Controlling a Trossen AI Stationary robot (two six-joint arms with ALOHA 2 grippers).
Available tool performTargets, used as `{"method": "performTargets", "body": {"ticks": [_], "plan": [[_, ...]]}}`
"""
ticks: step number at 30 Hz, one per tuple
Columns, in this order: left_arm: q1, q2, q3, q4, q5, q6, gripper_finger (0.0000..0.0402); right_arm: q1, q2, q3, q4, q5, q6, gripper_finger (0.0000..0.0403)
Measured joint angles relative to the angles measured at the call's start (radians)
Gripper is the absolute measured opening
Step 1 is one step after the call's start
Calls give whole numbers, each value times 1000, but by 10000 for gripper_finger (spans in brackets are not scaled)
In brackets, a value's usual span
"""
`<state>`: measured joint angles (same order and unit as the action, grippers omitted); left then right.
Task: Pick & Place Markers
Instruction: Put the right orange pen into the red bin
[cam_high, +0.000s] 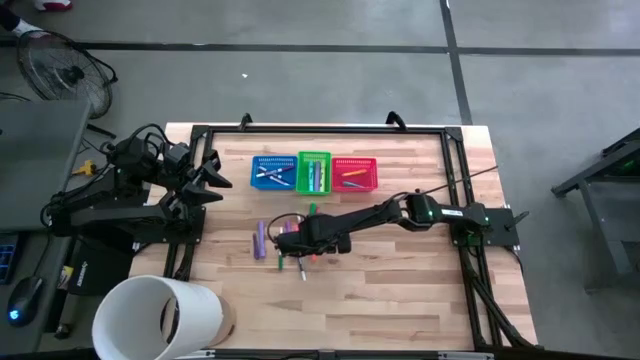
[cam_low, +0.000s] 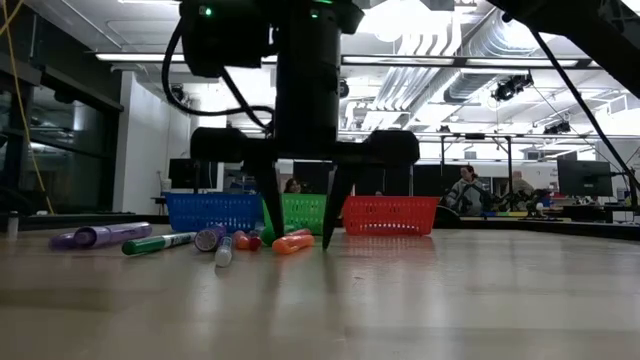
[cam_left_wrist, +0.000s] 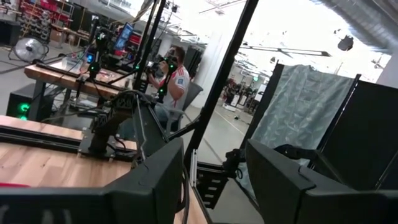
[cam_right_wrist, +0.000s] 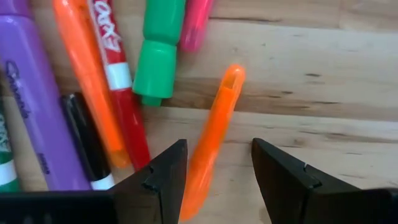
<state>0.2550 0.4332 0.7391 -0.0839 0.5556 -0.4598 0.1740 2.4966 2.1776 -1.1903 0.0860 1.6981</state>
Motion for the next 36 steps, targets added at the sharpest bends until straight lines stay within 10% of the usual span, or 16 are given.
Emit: {"method": "performTargets", "body": {"ticks": [18, 36], "plan": [[0, 0, 0, -39, 2, 12, 172, 2, 26, 4, -12, -89, -183, 30], [0, 0, 0, -51, -1, 36, 172, -5, -25, -7, -171, -93, -365, 29]]}}
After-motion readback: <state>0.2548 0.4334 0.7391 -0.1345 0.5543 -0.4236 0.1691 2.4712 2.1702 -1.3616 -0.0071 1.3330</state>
